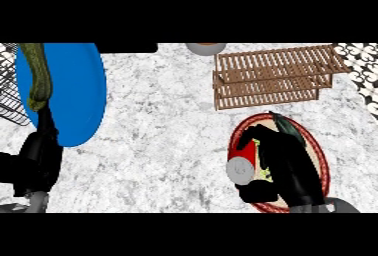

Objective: Pick the can from the placemat and place it in the tiered shelf

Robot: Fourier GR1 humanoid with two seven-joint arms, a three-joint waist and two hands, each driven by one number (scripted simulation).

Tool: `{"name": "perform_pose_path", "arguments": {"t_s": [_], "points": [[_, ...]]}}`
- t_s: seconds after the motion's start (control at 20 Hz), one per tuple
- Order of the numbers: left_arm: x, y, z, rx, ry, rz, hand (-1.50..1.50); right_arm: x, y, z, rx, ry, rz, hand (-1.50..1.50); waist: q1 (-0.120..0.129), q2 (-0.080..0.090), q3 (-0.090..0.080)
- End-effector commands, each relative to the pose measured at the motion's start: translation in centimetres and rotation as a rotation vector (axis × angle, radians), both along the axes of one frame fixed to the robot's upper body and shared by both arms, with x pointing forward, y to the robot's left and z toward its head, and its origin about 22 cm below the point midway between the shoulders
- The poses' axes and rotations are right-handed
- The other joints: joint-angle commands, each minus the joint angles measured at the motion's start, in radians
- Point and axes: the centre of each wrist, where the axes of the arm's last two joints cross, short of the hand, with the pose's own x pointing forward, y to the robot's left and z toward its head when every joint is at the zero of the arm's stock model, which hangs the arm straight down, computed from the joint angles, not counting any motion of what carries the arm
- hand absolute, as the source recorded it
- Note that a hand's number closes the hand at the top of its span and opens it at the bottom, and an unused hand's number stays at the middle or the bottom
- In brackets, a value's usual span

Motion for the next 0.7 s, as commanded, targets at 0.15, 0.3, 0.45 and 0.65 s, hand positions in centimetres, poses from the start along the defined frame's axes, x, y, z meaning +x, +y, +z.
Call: {"name": "perform_pose_path", "arguments": {"t_s": [0.15, 0.3, 0.45, 0.65], "points": [[0.6, 0.5, -0.7, 0.012, -0.001, -0.014, 0.0, -2.3, -2.8, 8.2, 0.1, -0.199, -0.211, 1.5, 0.003, -0.001, 0.0], [1.8, -0.3, -0.2, 0.011, -0.028, -0.005, 0.0, -1.9, -4.8, 9.5, 0.031, -0.239, -0.262, 1.5, 0.009, 0.004, 0.0], [0.7, -0.6, -1.3, -0.001, -0.021, -0.019, 0.0, -0.5, -5.9, 10.5, 0.036, -0.221, -0.292, 1.5, 0.022, 0.005, 0.0], [2.1, -0.3, -1.4, -0.001, -0.007, -0.032, 0.0, 1.1, -6.6, 10.2, 0.046, -0.243, -0.332, 1.5, 0.023, 0.006, 0.001]]}}
